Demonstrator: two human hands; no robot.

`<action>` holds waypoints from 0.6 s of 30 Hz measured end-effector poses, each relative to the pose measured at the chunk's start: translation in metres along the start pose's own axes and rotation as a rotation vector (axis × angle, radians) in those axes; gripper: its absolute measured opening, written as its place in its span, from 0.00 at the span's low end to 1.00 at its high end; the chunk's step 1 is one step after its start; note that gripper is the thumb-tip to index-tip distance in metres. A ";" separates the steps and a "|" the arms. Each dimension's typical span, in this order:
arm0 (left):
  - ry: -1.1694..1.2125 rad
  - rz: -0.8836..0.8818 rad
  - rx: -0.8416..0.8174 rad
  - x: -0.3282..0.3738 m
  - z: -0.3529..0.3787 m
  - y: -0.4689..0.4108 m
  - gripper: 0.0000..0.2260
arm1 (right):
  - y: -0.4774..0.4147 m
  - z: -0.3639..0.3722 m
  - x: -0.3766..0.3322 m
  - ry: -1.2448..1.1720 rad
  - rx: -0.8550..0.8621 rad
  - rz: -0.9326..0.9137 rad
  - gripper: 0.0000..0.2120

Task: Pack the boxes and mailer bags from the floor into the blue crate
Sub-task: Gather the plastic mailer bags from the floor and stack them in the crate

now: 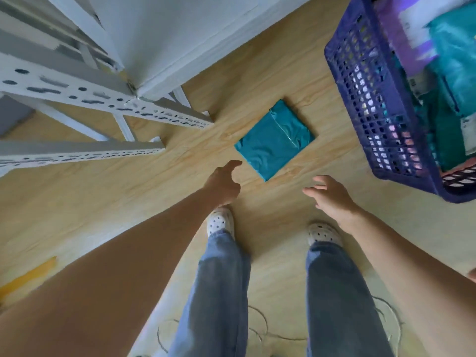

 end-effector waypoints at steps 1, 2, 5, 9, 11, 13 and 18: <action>-0.076 0.024 0.005 -0.001 -0.003 -0.023 0.28 | -0.018 0.010 0.004 -0.020 0.014 0.011 0.25; -0.122 0.045 0.012 -0.001 -0.005 -0.047 0.27 | -0.036 0.019 0.008 -0.044 0.026 0.020 0.25; -0.228 0.094 0.015 -0.004 0.000 -0.108 0.26 | -0.084 0.045 0.024 -0.126 0.060 0.058 0.24; -0.308 0.147 -0.016 -0.016 0.027 -0.182 0.25 | -0.145 0.074 0.043 -0.243 0.077 0.088 0.24; -0.323 0.167 -0.019 -0.023 0.039 -0.215 0.26 | -0.173 0.084 0.049 -0.308 0.086 0.096 0.25; -0.326 0.173 -0.019 -0.030 0.049 -0.243 0.29 | -0.198 0.089 0.054 -0.374 0.098 0.107 0.25; -0.374 0.174 -0.051 -0.046 0.064 -0.281 0.33 | -0.236 0.089 0.061 -0.627 0.113 0.117 0.20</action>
Point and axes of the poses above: each hand's wrist, its own y-axis away from the middle knuckle, its own z-axis out of the palm, x = y × z, the point moved 9 cm from there along -y, towards the middle knuckle, and after that the axes turned 2 degrees about -x, right-handed, at the moved point
